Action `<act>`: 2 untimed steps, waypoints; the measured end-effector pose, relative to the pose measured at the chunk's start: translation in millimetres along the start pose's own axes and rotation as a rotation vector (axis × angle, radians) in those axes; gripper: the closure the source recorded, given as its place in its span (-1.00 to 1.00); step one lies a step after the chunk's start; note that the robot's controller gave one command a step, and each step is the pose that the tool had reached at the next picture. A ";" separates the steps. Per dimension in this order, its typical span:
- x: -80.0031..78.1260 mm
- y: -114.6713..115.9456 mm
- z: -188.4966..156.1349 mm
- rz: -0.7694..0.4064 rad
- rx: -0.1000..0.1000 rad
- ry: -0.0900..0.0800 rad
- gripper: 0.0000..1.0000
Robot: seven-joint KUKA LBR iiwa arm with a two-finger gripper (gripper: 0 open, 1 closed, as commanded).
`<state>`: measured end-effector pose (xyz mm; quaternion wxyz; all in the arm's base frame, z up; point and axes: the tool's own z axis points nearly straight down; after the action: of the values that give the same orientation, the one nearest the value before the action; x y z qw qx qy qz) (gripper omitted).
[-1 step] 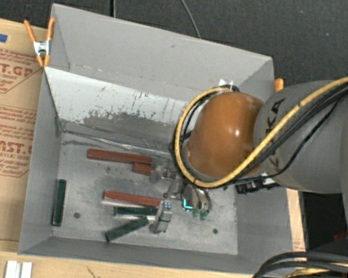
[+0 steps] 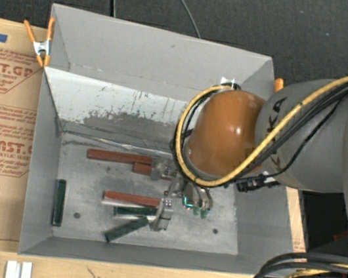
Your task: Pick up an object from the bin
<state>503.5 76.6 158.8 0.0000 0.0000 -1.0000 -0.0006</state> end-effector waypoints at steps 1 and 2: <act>-4.8 17.3 87.2 0.124 -0.002 -0.001 1.00; -4.8 17.3 87.2 0.124 -0.002 -0.001 1.00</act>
Offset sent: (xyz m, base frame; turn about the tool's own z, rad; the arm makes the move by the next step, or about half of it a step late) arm 0.0000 0.0000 0.0000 0.0000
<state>508.3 94.0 71.6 -0.0003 -0.0620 -0.9981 -0.0016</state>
